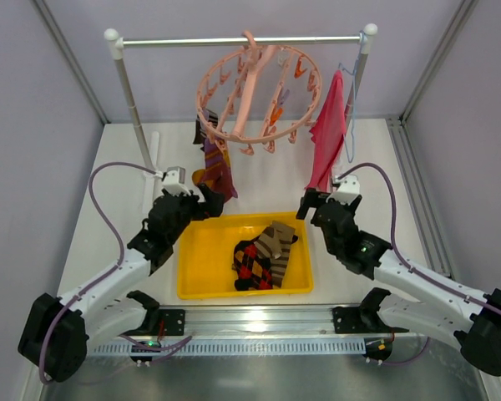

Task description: Remove the socks clipped to the hanger

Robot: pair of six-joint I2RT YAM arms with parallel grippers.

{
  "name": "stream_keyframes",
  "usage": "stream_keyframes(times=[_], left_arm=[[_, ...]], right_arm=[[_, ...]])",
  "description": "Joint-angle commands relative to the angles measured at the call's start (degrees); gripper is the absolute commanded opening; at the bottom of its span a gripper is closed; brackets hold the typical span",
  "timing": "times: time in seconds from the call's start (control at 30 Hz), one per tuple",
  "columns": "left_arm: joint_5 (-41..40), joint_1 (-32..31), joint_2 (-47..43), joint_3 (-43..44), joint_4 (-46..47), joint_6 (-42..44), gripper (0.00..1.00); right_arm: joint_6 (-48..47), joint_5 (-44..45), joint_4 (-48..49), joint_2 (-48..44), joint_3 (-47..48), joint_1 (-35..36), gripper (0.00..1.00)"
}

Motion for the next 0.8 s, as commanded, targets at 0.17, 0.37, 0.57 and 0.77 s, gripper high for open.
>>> stream_keyframes(times=[0.17,0.37,0.57,0.77], left_arm=[[6.3,0.1,7.2,2.1,15.9,-2.4,1.0],[4.1,-1.9,14.2,6.3,17.0,-1.4,0.98],[1.8,-3.1,20.0,10.3,17.4,-0.5,0.97],[-1.7,-3.4,26.3,14.5,17.3,0.8,0.98]], right_arm=[[-0.8,-4.5,7.3,0.0,-1.9,-3.0,1.0],[-1.3,-7.4,9.6,2.4,-2.2,-5.3,1.0],[-1.9,-9.1,11.6,2.7,-3.3,-7.3,1.0],[-2.1,-10.8,12.4,2.6,-3.8,-8.8,1.0]])
